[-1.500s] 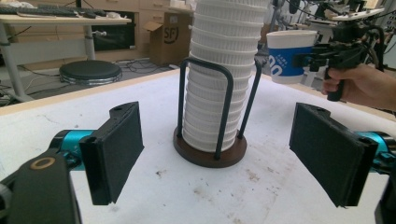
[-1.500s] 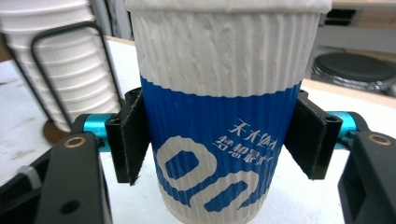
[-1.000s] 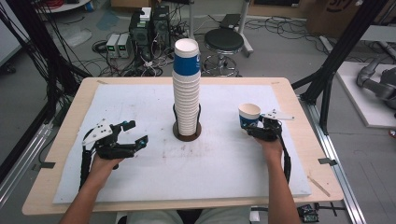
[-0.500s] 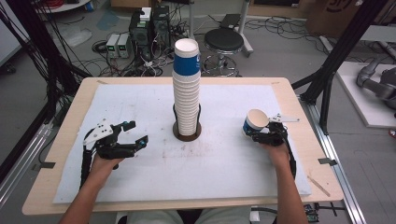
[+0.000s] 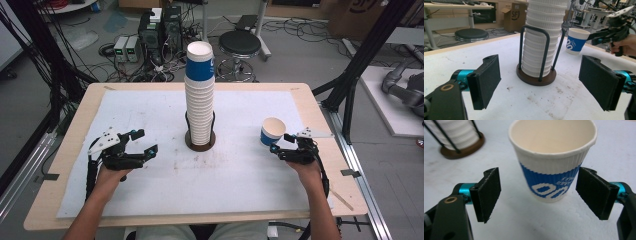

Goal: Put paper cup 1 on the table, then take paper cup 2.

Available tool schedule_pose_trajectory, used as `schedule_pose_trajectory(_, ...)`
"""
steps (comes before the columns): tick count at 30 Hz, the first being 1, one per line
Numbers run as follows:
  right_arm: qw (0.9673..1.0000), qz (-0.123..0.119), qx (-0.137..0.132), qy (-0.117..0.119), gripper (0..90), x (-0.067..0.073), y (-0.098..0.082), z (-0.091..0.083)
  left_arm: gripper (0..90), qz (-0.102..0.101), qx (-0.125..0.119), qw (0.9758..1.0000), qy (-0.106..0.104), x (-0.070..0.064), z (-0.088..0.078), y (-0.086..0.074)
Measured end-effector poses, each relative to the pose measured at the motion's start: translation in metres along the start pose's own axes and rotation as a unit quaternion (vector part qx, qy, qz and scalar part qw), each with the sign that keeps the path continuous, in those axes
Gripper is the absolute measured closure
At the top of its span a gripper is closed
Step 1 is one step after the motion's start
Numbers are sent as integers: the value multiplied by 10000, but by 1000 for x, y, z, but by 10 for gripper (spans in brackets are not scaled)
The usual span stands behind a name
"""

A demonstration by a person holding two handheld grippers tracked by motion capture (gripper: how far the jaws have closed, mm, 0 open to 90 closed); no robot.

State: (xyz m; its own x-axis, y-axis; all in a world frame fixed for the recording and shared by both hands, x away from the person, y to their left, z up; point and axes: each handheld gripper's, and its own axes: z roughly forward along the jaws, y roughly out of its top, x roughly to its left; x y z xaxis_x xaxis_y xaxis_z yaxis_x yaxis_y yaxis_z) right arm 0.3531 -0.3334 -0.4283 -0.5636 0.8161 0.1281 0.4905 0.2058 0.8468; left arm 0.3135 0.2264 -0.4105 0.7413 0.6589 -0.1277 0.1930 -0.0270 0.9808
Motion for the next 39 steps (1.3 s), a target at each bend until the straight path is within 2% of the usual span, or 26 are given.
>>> schedule_pose_trajectory(2,10000,0,-58,53,206,2,-1,-4,173,-1,-22,10000,9,0,-1,0)
schedule_pose_trajectory(3,9999,-42,-99,117,206,7,0,-14,173,-10,-50,10000,15,1,-1,1)
schedule_pose_trajectory(6,9997,-120,-149,120,206,12,3,-20,172,14,-106,9999,37,1,-3,3)
schedule_pose_trajectory(10,9987,-387,-280,203,207,29,8,-33,168,62,-177,9998,54,1,-7,7)
schedule_pose_trajectory(11,9978,-452,-388,280,207,38,9,-38,170,82,-186,9998,41,0,-8,8)
schedule_pose_trajectory(13,9975,-432,-470,301,207,44,9,-42,173,138,-223,9996,67,0,-10,8)
schedule_pose_trajectory(14,9966,-510,-576,291,207,48,8,-46,173,132,-234,9996,55,1,-10,8)
schedule_pose_trajectory(16,9963,-532,-620,254,207,50,7,-49,173,133,-262,9995,62,0,-11,8)
schedule_pose_trajectory(19,9952,-485,-835,153,207,52,5,-57,173,125,-304,9995,36,-1,-13,9)
schedule_pose_trajectory(23,9939,-466,-983,202,207,55,8,-58,173,44,-384,9992,30,2,-15,9)
schedule_pose_trajectory(27,9940,-559,-909,223,207,57,10,-54,173,25,-394,9992,69,3,-16,9)
schedule_pose_trajectory(39,9947,-511,-859,235,207,56,8,-53,172,-29,-420,9991,-11,2,-16,11)
